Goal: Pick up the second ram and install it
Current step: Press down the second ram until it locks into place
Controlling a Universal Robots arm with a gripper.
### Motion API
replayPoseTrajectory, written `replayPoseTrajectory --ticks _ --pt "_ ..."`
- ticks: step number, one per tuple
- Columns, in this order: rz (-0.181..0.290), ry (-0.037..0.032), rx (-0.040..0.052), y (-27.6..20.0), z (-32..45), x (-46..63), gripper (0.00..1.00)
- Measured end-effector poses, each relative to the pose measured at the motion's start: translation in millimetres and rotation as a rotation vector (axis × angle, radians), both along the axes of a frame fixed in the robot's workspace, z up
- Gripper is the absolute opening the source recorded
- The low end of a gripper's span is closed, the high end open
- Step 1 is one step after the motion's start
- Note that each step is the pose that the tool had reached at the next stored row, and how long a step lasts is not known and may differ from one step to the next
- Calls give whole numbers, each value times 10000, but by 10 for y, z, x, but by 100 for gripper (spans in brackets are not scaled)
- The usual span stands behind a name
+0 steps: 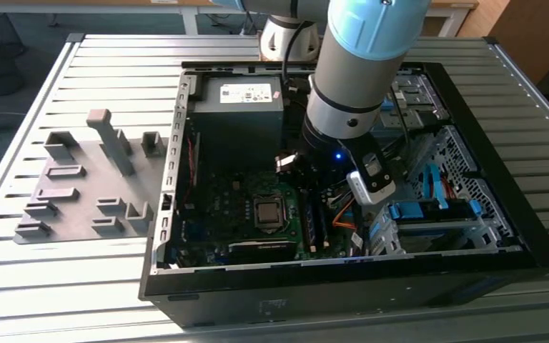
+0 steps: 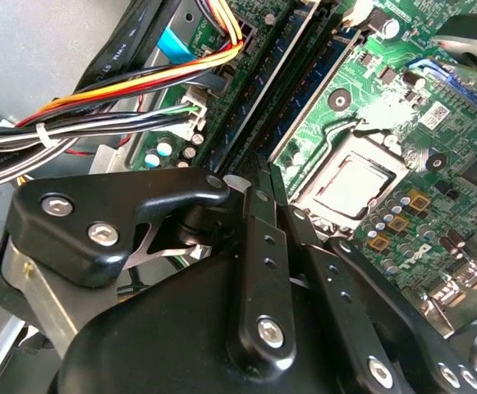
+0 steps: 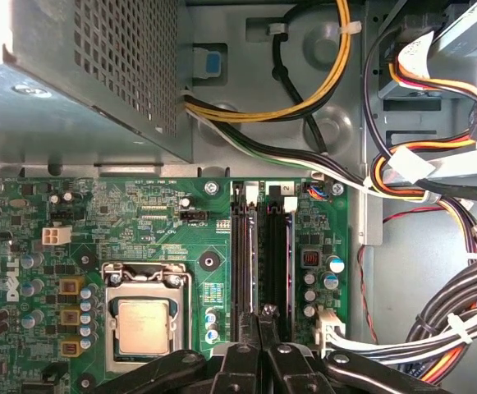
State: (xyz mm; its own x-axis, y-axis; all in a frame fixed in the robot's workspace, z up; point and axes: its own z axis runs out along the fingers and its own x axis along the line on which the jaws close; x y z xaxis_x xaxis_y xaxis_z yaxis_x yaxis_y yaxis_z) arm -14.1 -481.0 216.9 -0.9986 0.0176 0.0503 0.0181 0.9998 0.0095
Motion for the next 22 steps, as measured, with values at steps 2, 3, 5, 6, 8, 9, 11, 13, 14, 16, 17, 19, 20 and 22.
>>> replayPoseTrajectory --ticks 2,3,5,6,8,9,11,13,14,16,17,19,20,22 --pt "0 1 10 1 -4 0 13" --pt "0 3 4 1 0 0 19" --pt "-1 4 1 0 1 0 19" --pt "0 8 -5 -1 12 0 19" --pt "0 11 1 0 55 1 19" --pt "0 13 -1 0 85 0 19" --pt "3 16 1 0 148 1 19" --pt "5 19 1 0 224 1 19" --pt "6 22 1 0 260 1 19" --pt "7 27 -1 0 303 1 19" --pt "8 27 2 1 303 1 17" --pt "7 28 1 0 302 1 11" --pt "8 27 2 0 299 1 11" --pt "8 18 1 0 287 1 11"
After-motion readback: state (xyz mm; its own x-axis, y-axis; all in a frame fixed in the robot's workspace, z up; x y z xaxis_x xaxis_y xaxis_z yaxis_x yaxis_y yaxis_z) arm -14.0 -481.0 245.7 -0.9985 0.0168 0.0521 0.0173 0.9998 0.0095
